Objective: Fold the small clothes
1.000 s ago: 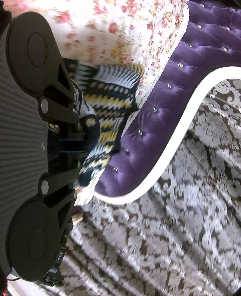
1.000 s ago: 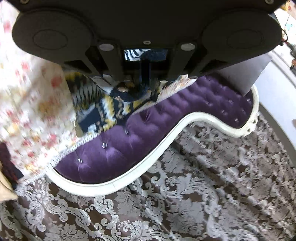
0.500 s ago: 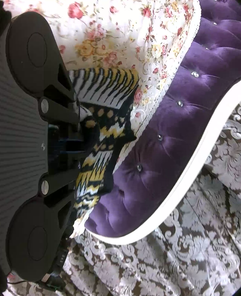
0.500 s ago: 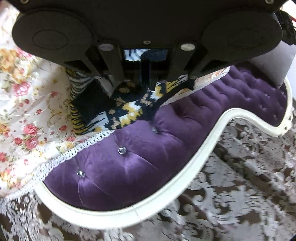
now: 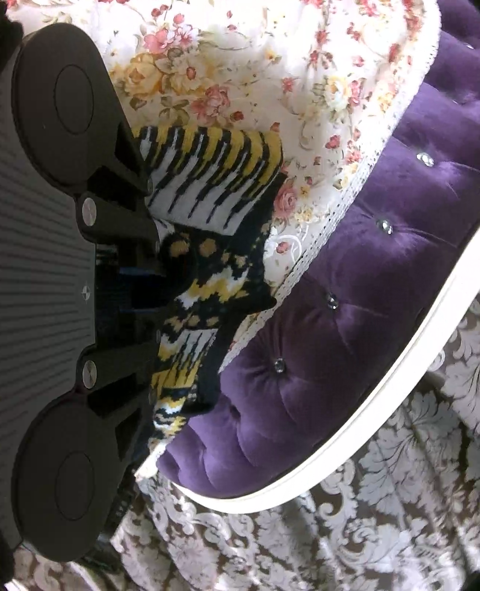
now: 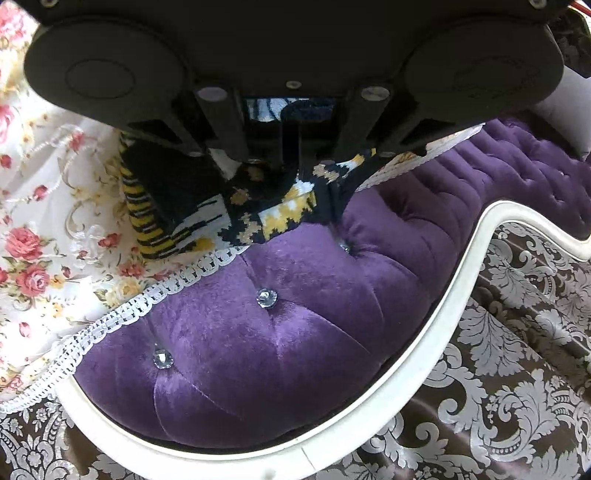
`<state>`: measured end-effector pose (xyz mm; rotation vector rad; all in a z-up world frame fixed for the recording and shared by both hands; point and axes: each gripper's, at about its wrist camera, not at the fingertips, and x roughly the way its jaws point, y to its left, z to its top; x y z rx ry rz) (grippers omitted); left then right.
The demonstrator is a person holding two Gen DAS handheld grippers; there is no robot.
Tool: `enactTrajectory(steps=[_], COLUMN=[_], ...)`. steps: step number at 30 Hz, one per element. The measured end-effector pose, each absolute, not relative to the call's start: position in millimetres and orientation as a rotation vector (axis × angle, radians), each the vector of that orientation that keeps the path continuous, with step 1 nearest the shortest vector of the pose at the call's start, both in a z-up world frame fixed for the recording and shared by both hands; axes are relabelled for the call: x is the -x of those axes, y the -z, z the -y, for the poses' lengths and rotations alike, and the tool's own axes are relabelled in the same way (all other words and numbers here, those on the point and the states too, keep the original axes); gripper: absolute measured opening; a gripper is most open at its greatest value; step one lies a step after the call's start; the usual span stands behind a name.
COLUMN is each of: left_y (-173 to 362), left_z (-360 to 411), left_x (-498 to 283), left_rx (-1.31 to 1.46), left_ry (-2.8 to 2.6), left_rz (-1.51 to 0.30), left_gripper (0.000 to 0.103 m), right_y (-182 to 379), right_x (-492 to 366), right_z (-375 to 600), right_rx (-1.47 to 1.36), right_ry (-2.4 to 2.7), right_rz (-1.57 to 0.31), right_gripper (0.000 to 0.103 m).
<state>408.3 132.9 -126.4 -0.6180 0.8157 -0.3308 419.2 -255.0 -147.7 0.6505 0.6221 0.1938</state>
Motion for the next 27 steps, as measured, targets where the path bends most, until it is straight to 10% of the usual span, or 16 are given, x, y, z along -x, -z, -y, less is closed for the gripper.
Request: enactTrajectory(steps=[5,24,27], left_y=[106.0,119.8,123.3], left_z=[-141.1,-87.6,-87.8], left_x=[-401.2,-311.5,-309.7], left_rx=[0.575,0.006,0.004], left_ry=[0.285,0.307,0.318], left_rz=[-0.71,-0.785,-0.802], left_gripper=[0.066,0.069,0.073], right_y=[139.7,117.9,109.9], right_x=[-411.5,-378.9,-383.7], right_z=[266.8,253.0,235.5], right_rx=[-0.649,-0.294,-0.201], right_ry=[-0.143,-0.139,-0.13], right_rz=[-0.544,-0.581,-0.558], right_gripper=[0.069,0.069,0.085])
